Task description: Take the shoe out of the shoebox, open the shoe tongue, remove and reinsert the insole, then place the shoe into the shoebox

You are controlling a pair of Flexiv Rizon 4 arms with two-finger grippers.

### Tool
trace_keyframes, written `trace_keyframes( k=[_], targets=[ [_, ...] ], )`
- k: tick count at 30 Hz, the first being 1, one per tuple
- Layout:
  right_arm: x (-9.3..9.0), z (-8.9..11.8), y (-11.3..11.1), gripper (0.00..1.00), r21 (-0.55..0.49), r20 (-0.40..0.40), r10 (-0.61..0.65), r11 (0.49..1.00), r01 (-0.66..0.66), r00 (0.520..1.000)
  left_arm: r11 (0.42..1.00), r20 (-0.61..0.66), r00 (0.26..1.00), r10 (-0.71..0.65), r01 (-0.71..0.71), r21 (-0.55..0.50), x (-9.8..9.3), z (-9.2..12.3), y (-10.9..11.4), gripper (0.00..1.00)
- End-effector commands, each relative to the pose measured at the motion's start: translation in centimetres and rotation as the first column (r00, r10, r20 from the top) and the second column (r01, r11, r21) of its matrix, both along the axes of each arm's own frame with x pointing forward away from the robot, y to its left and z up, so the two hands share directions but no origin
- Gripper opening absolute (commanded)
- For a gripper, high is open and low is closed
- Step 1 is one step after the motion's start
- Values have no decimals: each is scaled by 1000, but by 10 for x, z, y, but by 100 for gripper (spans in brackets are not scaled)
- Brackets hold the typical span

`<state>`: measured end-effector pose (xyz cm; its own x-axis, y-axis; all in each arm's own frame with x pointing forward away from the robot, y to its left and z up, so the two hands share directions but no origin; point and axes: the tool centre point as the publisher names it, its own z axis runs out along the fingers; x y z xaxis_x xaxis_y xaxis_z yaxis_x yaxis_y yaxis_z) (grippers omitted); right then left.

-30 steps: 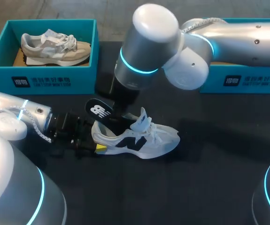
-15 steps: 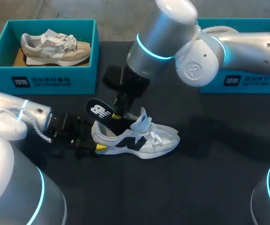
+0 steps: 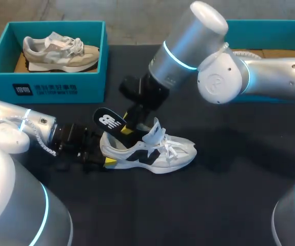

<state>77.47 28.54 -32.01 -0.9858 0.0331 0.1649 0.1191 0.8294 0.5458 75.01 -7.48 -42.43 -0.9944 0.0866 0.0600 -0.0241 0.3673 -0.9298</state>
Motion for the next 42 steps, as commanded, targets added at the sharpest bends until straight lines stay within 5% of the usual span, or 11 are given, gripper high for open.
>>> trace_keyframes(
  k=[1,11,13,15,30,34,42],
  targets=[
    [-1,-10,5,48,17,-5,-8,1000,8,1000,1000,0,1000,1,-1,1,0,-3,-1,0],
    [-5,-9,3,28,30,0,-35,999,35,999,1000,0,1000,1,-1,1,0,-3,-1,0],
    [-5,-9,3,9,32,0,-36,999,36,999,1000,0,1000,1,-1,1,0,-3,-1,0],
    [-5,-8,4,0,35,2,-37,999,37,999,1000,0,1000,1,-1,1,0,-3,-1,0],
    [16,40,13,0,162,110,-150,978,131,983,1000,0,1000,1,-1,1,0,-3,-1,0],
    [30,70,14,0,216,181,-224,959,184,958,1000,0,1000,1,-1,1,0,-3,-1,0],
    [42,97,18,0,267,232,-325,928,261,917,1000,0,1000,1,-1,1,0,-3,-1,0]
  ],
)
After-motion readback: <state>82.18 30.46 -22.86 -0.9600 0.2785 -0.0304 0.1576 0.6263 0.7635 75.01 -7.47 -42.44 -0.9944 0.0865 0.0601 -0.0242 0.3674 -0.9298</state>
